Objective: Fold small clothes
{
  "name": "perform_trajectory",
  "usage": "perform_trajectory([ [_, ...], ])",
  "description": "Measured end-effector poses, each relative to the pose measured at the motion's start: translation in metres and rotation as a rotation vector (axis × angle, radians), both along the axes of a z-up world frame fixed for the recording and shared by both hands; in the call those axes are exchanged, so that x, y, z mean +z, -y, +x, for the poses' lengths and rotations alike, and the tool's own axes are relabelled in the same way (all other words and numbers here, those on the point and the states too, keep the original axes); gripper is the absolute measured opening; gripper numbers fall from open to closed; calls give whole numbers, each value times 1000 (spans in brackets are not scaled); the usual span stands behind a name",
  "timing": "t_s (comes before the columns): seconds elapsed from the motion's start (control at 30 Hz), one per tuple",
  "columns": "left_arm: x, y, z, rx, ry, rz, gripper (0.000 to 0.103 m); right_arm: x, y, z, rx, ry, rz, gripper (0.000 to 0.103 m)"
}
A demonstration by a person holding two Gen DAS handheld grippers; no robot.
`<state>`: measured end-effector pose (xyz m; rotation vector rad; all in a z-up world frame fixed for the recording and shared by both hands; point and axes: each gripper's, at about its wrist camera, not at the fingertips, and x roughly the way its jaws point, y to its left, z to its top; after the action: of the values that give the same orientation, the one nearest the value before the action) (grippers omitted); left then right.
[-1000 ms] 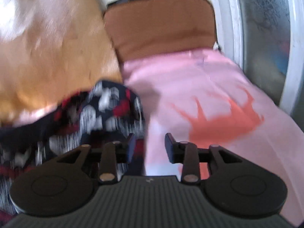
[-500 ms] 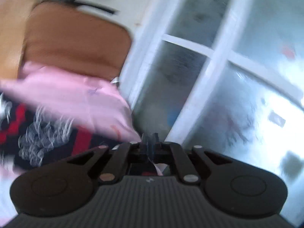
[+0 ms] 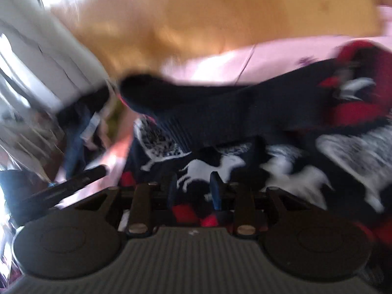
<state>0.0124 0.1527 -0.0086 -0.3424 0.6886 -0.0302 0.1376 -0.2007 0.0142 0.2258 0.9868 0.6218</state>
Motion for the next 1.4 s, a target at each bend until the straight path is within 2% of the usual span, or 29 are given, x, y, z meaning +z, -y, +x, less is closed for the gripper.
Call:
perform_trajectory([
  [0.03,-1,7,-5,-8,6,11,74,8,-5,19,-20,84,-40,25],
  [0.07,1,13,-10,-33,5,14,74,21,-5,39,-72,213,-105,23],
  [0.1,0,19,-13,-67,3,2,74,29,1,57,-180,306,-177,23],
  [0.13,1,26,-17,-110,8,-19,74,42,13,74,-378,365,-272,26],
  [0.17,3,33,-21,-149,18,-36,74,49,26,81,-484,367,-283,27],
  [0.2,5,40,-26,-186,33,-46,74,59,39,81,-511,362,-219,27],
  [0.23,6,49,-30,-225,50,-54,74,70,48,73,-483,364,-128,27],
  [0.27,7,60,-32,-258,67,-60,75,78,48,63,-444,380,-114,27],
  [0.37,11,94,-32,-356,85,-70,76,91,29,18,-286,460,-182,30],
  [0.47,15,122,-35,-461,105,-64,77,94,2,-10,-107,449,-183,32],
  [0.53,17,133,-44,-533,126,-67,73,96,-21,-26,34,426,-175,33],
  [0.63,17,143,-57,-579,141,-59,73,98,-64,-54,239,447,-216,40],
  [0.7,19,140,-67,-575,138,-60,73,90,-93,-64,387,458,-257,46],
  [0.77,25,127,-82,-581,152,-90,73,74,-118,-69,511,422,-300,47],
  [0.83,31,112,-105,-571,193,-73,75,61,-141,-72,577,329,-299,47],
  [0.9,32,91,-126,-540,217,-60,75,46,-150,-75,595,264,-288,47],
  [0.97,33,67,-143,-470,220,-54,76,36,-153,-77,571,223,-324,46],
  [1.07,34,32,-151,-347,219,-65,76,33,-128,-66,489,217,-374,46],
  [1.17,33,4,-139,-249,175,-116,75,33,-88,-50,396,173,-351,44],
  [1.27,27,9,-116,-234,125,-118,74,30,-58,-52,321,170,-344,44],
  [1.3,23,14,-106,-241,91,-113,72,29,-52,-55,305,173,-337,44],
  [1.37,10,26,-85,-232,-21,-80,57,23,-44,-62,276,183,-335,44],
  [1.4,7,28,-84,-225,-32,-53,53,23,-40,-65,262,187,-325,44],
])
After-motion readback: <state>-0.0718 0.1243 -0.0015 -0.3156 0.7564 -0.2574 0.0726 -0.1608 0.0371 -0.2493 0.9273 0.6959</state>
